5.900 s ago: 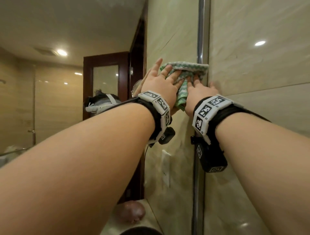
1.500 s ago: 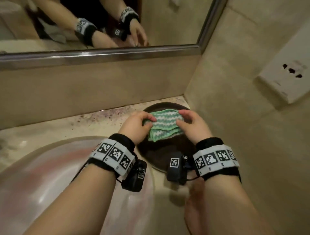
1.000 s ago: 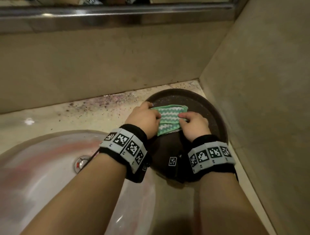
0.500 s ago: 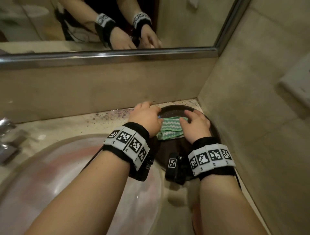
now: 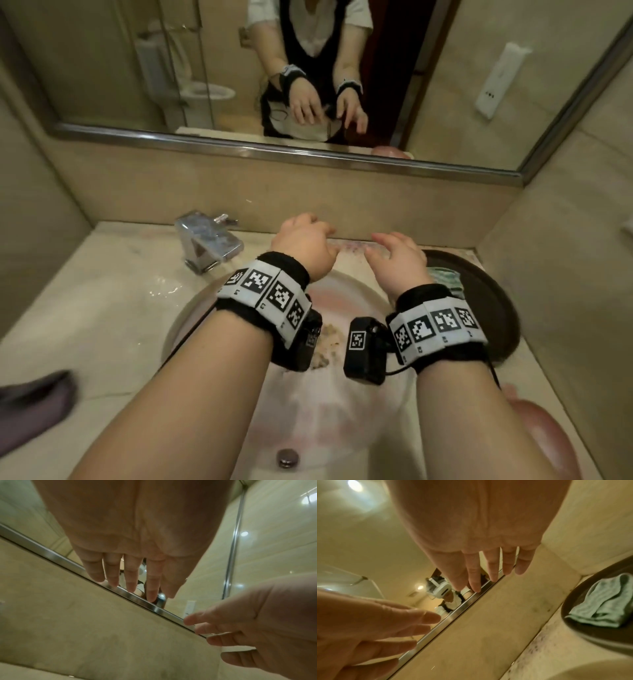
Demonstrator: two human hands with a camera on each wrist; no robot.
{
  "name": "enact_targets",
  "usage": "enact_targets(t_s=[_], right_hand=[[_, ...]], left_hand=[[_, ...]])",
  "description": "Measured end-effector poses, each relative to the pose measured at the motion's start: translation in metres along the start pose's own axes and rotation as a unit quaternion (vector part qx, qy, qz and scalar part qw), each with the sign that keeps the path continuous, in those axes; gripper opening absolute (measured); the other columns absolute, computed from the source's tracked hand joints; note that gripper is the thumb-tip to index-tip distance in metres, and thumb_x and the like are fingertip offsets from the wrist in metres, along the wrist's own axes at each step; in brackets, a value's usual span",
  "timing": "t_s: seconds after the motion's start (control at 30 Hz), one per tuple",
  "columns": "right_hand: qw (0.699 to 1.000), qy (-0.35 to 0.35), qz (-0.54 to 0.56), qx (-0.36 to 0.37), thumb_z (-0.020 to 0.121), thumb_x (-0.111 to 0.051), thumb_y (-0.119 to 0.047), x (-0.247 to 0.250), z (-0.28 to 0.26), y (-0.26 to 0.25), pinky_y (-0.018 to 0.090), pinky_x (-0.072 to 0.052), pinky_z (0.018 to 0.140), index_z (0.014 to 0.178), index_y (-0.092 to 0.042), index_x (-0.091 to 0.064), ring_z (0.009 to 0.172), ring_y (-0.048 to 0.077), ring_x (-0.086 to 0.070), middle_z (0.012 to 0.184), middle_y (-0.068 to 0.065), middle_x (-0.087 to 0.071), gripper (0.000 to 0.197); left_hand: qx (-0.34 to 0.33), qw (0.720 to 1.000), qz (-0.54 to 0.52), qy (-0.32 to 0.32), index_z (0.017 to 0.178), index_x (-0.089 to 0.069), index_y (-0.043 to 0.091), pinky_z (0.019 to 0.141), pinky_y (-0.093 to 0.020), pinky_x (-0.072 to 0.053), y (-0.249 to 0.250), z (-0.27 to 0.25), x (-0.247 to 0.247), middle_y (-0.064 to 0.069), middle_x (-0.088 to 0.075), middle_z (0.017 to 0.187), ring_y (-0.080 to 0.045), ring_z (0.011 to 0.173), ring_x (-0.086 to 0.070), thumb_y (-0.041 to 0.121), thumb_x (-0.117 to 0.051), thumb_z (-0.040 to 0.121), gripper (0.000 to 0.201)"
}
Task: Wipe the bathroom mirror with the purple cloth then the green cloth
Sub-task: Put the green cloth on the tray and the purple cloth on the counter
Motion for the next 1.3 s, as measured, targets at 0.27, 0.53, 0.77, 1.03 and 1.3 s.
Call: enact_targets(t_s=[0.27,0.53,0.77,1.03,1.3], right_hand=[[0.990,-0.099,0.031,0.093,0.095,-0.045,-0.032,-0.100,-0.048,-0.112,0.038,-0.019,0.114,0.132,-0.024,-0.050,0.137,0.023,-0.026,0.146,0.005,-0.036,0.038],[0.972,-0.199,0.067,0.106,0.094,-0.048,-0.028,-0.217,-0.108,-0.188,0.041,-0.033,0.107,0.127,-0.022,-0.055,0.124,0.026,-0.044,0.135,0.009,-0.048,0.034],[0.952,-0.278,0.032,0.128,0.095,-0.050,-0.026,-0.291,-0.145,-0.217,0.026,-0.033,0.101,0.133,-0.018,-0.050,0.125,0.018,-0.046,0.137,0.002,-0.050,0.039],[0.949,-0.291,0.002,0.119,0.094,-0.051,-0.025,-0.318,-0.149,-0.215,0.026,-0.034,0.100,0.134,-0.017,-0.049,0.126,0.019,-0.046,0.138,0.003,-0.050,0.040],[0.950,-0.282,0.020,0.133,0.093,-0.054,-0.023,-0.310,-0.144,-0.209,0.028,-0.036,0.100,0.135,-0.017,-0.046,0.123,0.018,-0.048,0.137,0.003,-0.050,0.044]], left_hand=[[0.102,0.994,0.010,0.044,0.133,-0.049,0.027,0.110,-0.039,-0.029,-0.141,-0.082,0.046,-0.004,-0.036,0.145,-0.025,0.133,-0.033,0.038,-0.043,0.094,0.041],[0.262,0.965,-0.028,0.004,0.134,-0.049,0.024,0.104,-0.031,-0.037,-0.294,-0.189,0.054,-0.001,-0.046,0.141,-0.021,0.126,-0.045,0.036,-0.048,0.094,0.041],[0.341,0.931,0.039,-0.123,0.142,-0.036,0.021,0.101,-0.037,-0.042,-0.374,-0.243,0.012,-0.007,-0.047,0.138,-0.029,0.124,-0.046,0.043,-0.063,0.079,0.072],[0.348,0.927,0.103,-0.099,0.136,-0.035,0.023,0.099,-0.037,-0.035,-0.387,-0.250,-0.023,-0.007,-0.037,0.133,-0.028,0.124,-0.035,0.033,-0.071,0.074,0.072],[0.314,0.945,0.080,-0.050,0.122,-0.047,0.017,0.089,-0.040,-0.043,-0.390,-0.242,-0.019,-0.010,-0.043,0.122,-0.032,0.111,-0.046,0.011,-0.049,0.091,0.032]])
Point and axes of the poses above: each hand's wrist, its own z-axis towards the middle knuckle, its own x-axis out of the back of the hand, y = z × x, the point moved 6 cm from there along z, towards the middle knuckle
